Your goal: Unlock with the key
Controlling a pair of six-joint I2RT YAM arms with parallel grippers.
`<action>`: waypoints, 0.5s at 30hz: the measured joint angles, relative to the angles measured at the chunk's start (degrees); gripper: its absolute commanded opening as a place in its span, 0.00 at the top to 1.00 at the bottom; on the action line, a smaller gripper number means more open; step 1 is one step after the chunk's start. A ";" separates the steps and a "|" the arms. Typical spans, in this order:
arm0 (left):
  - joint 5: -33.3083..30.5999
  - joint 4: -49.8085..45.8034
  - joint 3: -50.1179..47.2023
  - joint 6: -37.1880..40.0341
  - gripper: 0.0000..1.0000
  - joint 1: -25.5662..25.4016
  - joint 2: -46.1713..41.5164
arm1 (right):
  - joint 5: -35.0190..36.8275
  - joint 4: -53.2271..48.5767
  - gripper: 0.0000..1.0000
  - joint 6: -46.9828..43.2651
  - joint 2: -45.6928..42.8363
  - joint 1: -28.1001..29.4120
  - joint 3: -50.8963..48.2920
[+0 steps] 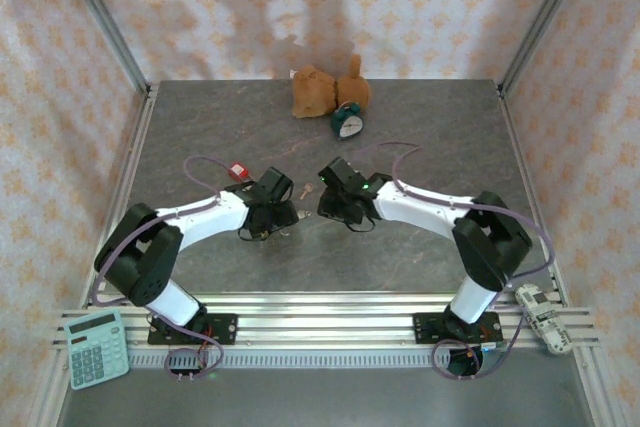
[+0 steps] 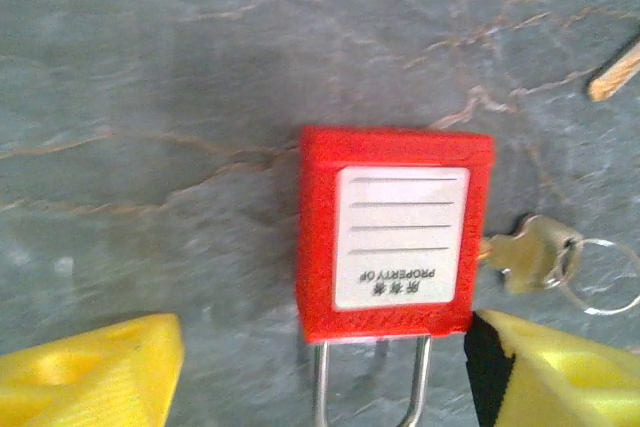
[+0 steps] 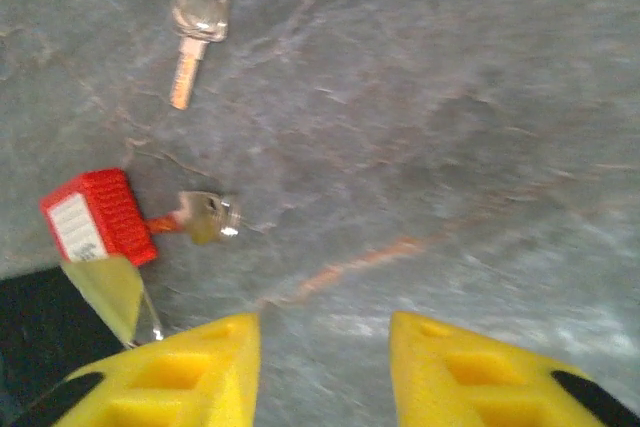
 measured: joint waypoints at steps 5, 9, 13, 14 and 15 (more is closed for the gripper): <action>-0.76 -4.39 -0.79 2.73 0.23 5.29 -6.67 | -1.40 2.82 0.65 1.29 6.08 0.28 2.71; -0.83 -6.49 -2.47 4.92 0.21 11.80 -12.28 | -3.45 3.41 0.65 1.84 9.84 0.28 5.46; -1.22 -8.44 -2.62 6.84 0.20 13.25 -14.84 | -4.76 4.55 0.65 3.72 11.91 0.28 6.34; -1.22 -8.57 -2.62 7.13 0.20 13.25 -15.10 | -4.81 4.55 0.65 4.17 12.11 0.28 6.34; -1.20 -8.66 -2.62 7.32 0.20 13.27 -15.23 | -4.98 4.57 0.65 4.70 12.17 0.28 6.27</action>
